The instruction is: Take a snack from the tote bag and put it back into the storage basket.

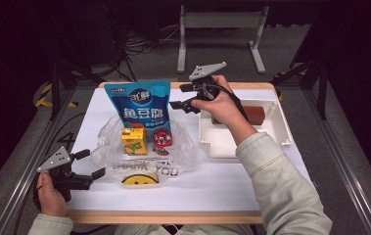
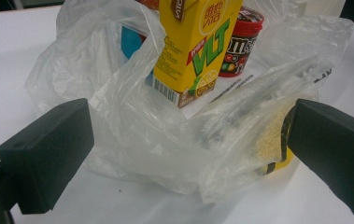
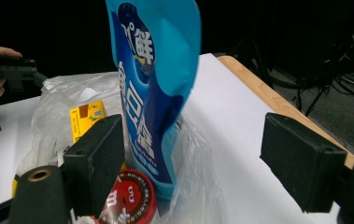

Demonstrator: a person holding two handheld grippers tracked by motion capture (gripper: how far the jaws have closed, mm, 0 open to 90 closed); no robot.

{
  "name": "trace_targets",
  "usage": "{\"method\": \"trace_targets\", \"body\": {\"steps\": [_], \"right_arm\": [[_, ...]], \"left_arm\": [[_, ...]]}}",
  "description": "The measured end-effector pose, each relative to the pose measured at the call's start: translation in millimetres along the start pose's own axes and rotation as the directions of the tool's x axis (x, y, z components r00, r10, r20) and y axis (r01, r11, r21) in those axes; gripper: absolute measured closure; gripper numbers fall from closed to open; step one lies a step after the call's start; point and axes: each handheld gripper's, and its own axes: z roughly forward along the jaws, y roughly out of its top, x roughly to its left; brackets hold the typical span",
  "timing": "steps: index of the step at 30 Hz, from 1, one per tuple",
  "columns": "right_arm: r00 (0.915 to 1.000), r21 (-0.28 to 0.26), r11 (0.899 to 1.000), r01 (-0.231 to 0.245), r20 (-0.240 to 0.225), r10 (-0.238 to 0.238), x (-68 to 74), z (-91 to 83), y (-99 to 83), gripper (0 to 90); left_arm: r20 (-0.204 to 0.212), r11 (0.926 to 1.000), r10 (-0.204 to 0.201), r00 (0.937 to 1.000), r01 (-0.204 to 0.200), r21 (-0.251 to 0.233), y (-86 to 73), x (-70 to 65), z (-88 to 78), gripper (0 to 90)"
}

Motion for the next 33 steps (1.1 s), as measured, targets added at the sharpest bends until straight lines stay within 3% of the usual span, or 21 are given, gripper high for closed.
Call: {"method": "trace_targets", "body": {"steps": [8, 22, 29, 33], "right_arm": [[0.9995, 0.001, 1.000, 0.009, -0.030, -0.009, 2.7, 23.4, 3.5, 22.1], [0.9976, -0.051, 0.998, 0.022, -0.064, -0.025, 8.5, 64.0, 1.3, 22.1], [0.9969, -0.050, 0.998, 0.049, -0.059, -0.052, 11.5, 76.0, -0.1, 22.7], [0.9969, -0.067, 0.996, 0.057, -0.050, -0.060, 11.0, 79.0, -0.4, 27.9]], "left_arm": [[0.004, 1.0000, -0.001, 1.0000, 0.001, -0.008, 0.2, 1.3, 0.7, 1.2], [0.013, 0.9999, -0.001, 0.9999, 0.001, -0.012, 0.5, 2.9, 1.4, 1.3], [0.017, 0.9999, 0.003, 0.9999, -0.003, -0.010, 0.6, 2.8, 2.1, 1.3], [0.016, 1.0000, 0.000, 0.9999, 0.000, -0.007, 0.6, 3.0, 2.2, 1.3]]}}
